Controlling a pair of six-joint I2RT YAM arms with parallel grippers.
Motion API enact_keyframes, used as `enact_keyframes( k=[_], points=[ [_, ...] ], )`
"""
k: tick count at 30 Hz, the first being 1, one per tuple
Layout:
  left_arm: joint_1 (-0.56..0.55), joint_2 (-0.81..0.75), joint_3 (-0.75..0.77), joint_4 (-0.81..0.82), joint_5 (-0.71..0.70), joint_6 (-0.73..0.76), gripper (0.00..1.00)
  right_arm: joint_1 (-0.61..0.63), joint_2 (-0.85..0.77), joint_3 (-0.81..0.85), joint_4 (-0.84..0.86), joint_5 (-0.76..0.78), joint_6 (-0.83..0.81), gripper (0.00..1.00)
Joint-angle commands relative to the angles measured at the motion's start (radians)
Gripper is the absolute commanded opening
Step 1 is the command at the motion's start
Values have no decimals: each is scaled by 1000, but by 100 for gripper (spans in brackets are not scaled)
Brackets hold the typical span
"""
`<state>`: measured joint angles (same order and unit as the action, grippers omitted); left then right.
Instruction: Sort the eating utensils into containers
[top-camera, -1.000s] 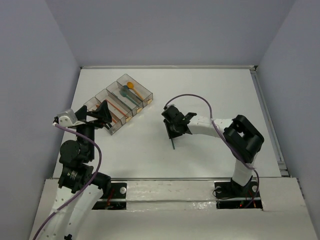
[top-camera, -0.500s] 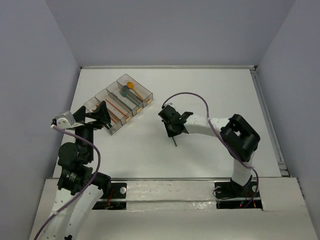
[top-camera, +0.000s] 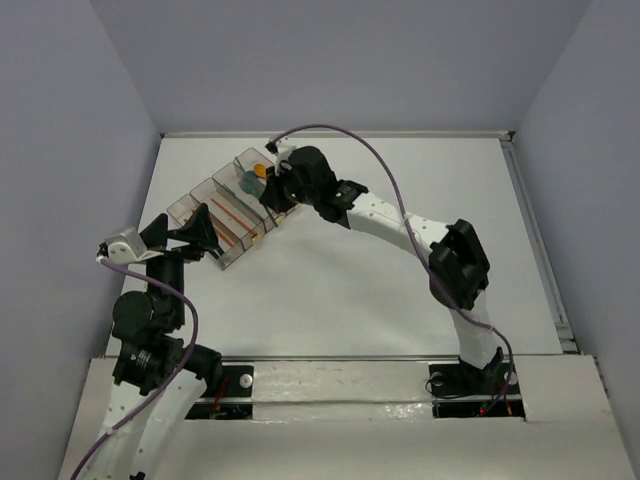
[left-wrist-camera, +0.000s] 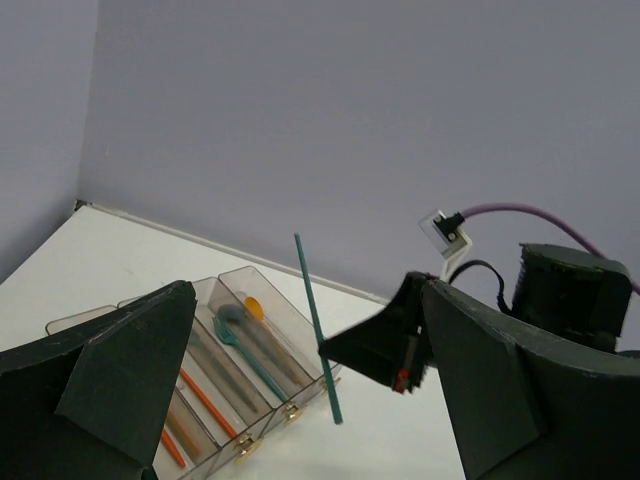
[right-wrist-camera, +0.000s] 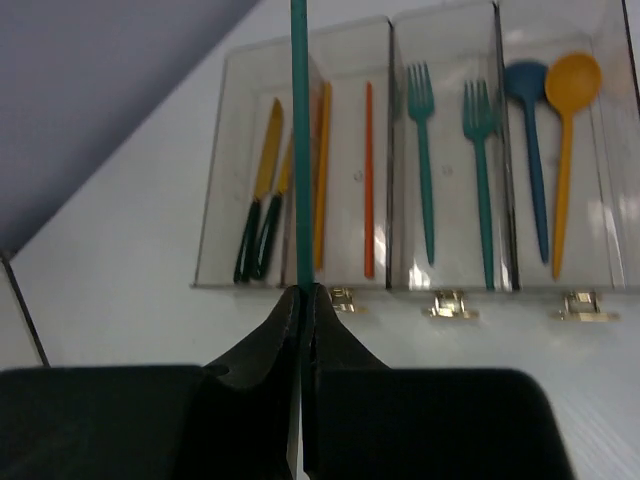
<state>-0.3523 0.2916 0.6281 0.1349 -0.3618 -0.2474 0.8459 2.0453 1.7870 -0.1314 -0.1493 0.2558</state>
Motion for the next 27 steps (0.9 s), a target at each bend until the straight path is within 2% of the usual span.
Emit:
enact_keyframes(
  k=[1,6,10,17,18,20,21,24,25,27],
  points=[
    [-5,-16,24,45,0,7,99,5,157,213,114,-174,-47,0],
    [-5,-26,22,43,-5,10,99,5,384,516,84,-211,-46,0],
    [-14,-28,22,43,-6,13,99,15,495,648,64,-226,-29,0],
    [-24,-25,21,49,7,13,99,15,568,673,75,-216,-18,0],
    [-24,-23,21,49,11,13,99,15,575,678,72,-216,-18,3],
    [-24,-22,21,51,12,14,99,24,581,678,62,-213,-18,11],
    [-24,-22,21,49,11,14,99,24,582,672,61,-205,-18,26],
    [-24,-19,21,49,7,14,99,24,570,661,64,-208,-18,54],
    [-24,-19,22,51,6,13,99,24,544,645,73,-204,-15,67],
    [-24,-16,22,49,3,11,99,24,501,623,107,-199,-16,76]
  ],
)
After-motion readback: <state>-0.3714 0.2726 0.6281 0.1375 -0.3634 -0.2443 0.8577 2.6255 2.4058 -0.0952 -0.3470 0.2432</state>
